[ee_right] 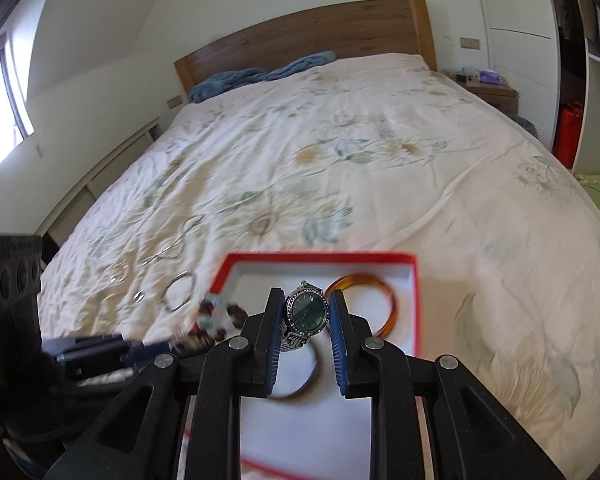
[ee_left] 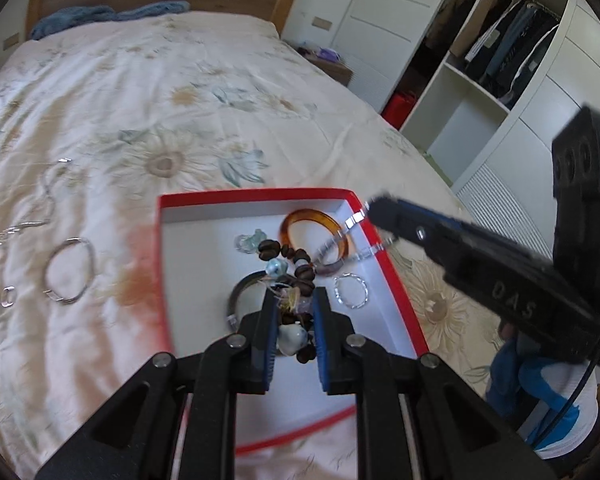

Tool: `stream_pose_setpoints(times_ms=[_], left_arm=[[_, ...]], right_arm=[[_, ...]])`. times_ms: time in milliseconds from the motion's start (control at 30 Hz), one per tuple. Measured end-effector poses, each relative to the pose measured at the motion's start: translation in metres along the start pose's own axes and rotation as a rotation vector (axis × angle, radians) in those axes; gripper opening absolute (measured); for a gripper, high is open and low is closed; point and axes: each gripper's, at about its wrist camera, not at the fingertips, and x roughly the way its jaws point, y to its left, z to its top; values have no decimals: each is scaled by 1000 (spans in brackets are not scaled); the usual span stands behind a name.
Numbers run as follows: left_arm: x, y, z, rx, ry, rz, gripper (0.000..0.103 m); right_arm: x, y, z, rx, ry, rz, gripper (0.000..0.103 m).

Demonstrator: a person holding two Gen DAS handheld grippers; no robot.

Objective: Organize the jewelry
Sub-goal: 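Carry the beaded bracelet and silver watch with both tools over the red box, then open both tools to drop the bracelet and watch into the box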

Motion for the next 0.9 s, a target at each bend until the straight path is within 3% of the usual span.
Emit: stream_pose_setpoints(times_ms=[267, 400, 733, 900], left_arm=[[63, 4, -8, -8, 101, 7, 15], [76, 13, -14, -20, 118, 13, 15], [73, 15, -11, -37, 122, 4, 17], [59, 10, -5, -29, 106, 3, 18]], right_arm=[[56, -34, -3, 7, 72, -43, 22], [73, -39, -11, 11, 109, -35, 22], [83, -41, -15, 6, 149, -77, 24], [66, -37, -13, -5, 140, -107, 27]])
